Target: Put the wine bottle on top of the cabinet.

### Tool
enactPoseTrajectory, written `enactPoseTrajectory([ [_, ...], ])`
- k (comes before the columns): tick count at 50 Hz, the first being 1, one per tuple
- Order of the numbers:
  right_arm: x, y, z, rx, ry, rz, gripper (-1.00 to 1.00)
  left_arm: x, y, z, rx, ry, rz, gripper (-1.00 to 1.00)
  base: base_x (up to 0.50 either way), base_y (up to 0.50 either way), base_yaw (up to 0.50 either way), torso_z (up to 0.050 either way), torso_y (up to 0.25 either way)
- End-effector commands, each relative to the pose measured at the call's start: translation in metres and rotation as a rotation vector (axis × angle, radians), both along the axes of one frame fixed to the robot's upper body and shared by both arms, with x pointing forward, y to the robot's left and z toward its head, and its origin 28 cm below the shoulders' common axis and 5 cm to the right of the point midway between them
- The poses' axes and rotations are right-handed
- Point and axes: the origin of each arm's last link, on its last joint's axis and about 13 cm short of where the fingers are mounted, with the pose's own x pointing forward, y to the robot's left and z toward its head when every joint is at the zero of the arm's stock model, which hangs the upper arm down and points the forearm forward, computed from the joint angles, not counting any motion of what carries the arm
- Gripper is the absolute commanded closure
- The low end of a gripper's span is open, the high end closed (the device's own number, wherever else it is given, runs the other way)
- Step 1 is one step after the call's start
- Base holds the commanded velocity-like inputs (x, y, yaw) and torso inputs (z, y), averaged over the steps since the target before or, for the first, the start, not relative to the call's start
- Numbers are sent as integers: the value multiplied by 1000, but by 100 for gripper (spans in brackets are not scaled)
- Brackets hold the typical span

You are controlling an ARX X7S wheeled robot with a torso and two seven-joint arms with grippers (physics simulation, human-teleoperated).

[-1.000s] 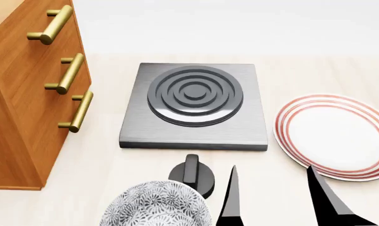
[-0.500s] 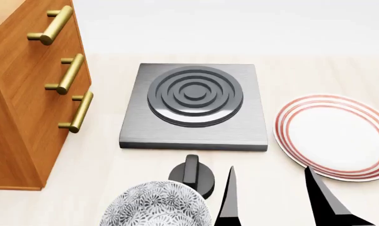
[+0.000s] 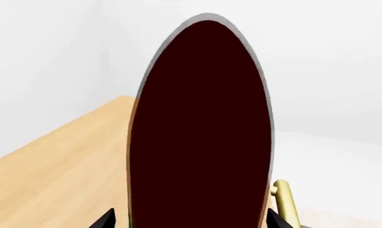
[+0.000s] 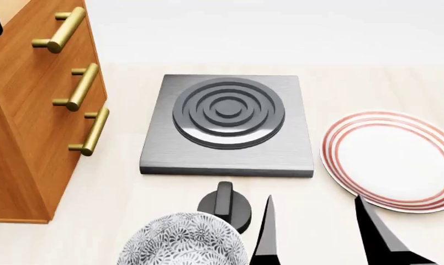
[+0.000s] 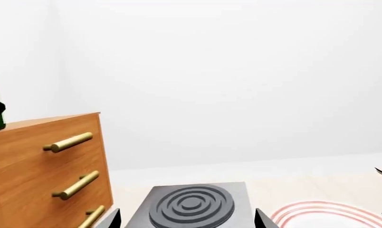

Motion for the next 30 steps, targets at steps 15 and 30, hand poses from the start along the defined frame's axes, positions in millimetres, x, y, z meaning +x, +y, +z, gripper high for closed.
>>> enactPoseTrajectory([
  [15, 2, 0, 3, 14, -37, -16, -100, 2, -7, -1, -54, -1, -44, -100, 0, 0, 0, 0, 0],
  [30, 1, 0, 3, 14, -38, -15, -100, -2, -10, 2, -36, -69, -71, -100, 0, 0, 0, 0, 0],
])
